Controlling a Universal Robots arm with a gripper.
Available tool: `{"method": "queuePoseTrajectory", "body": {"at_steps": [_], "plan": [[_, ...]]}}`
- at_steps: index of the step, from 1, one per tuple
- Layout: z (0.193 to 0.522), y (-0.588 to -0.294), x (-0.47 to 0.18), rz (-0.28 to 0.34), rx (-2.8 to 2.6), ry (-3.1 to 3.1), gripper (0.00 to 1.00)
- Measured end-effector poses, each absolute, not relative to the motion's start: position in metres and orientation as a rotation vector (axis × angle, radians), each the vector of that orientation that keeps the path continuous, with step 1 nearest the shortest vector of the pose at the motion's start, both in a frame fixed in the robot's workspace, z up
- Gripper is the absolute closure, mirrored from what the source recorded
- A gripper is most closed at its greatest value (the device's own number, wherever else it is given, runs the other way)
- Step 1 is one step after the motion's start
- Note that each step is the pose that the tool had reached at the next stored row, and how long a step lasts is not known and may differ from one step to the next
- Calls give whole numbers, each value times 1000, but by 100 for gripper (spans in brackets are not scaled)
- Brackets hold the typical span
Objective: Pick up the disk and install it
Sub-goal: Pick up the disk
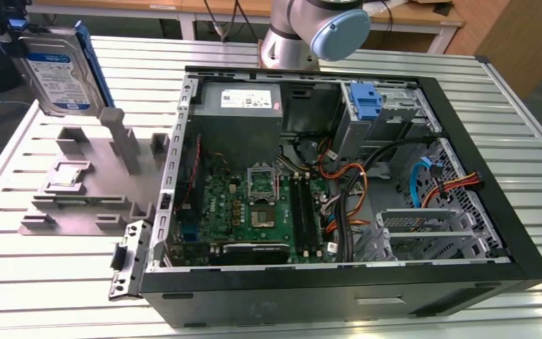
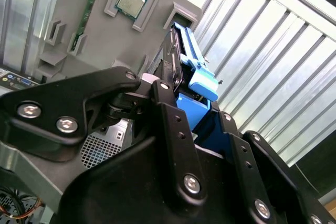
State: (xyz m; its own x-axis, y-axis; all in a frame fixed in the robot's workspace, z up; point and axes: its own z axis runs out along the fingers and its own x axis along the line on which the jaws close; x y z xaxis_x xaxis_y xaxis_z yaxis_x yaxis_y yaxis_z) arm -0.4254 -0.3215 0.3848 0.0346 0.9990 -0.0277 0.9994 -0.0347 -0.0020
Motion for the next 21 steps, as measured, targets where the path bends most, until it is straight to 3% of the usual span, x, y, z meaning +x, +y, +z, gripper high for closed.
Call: {"method": "queuePoseTrajectory", "body": {"at_steps": [21], "plan": [[399, -321, -425, -33, 2247, 2170, 64]]}}
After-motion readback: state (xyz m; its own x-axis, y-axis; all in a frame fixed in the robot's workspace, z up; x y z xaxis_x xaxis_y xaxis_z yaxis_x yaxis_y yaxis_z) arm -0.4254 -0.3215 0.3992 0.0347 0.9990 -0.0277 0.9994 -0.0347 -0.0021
